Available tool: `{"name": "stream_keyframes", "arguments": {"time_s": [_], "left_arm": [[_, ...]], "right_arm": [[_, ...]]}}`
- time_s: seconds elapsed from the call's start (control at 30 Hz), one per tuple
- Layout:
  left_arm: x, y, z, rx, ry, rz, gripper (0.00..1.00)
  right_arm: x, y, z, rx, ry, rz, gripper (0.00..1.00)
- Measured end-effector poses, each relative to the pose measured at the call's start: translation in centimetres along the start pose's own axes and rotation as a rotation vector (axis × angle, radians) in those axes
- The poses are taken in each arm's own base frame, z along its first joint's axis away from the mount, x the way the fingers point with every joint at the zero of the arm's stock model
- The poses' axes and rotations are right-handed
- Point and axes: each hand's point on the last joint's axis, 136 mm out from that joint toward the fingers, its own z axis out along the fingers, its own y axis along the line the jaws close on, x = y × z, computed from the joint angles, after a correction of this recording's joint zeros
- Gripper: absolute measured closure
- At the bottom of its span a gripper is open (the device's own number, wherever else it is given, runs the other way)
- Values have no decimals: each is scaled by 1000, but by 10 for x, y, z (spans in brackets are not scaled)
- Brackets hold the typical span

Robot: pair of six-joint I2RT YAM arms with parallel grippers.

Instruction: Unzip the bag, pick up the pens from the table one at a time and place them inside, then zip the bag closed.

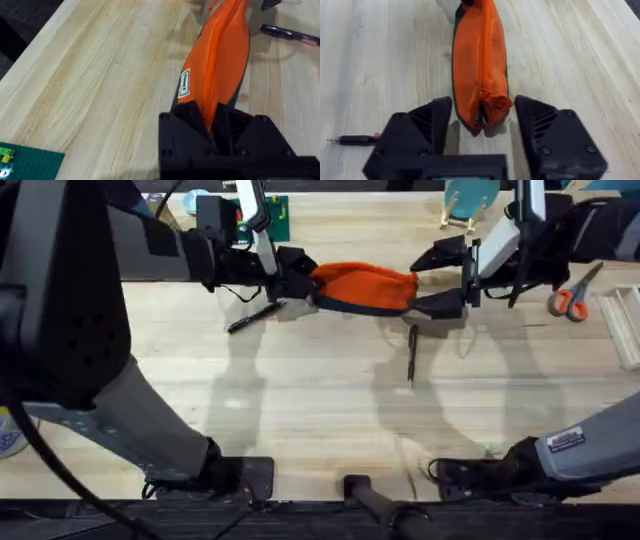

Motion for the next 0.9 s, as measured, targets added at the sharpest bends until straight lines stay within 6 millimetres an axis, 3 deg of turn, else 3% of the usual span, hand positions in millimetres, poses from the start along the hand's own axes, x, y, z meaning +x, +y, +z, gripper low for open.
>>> {"name": "stream_keyframes", "arguments": {"time_s": [0.2,0.4,0.6,0.73,0.9], "left_arm": [[0,0,0,0,0,0,879],[0,0,0,0,0,0,879],[0,0,0,-1,1,0,878],[0,1,0,-4,2,3,877],[0,1,0,-5,3,3,877]], "right_arm": [[0,0,0,-1,0,4,419],[0,0,0,-1,0,5,462],[-8,1,-2,-4,-51,12,716],[-11,0,-5,-2,-81,26,939],[-13,1,-5,-3,-95,31,961]]}}
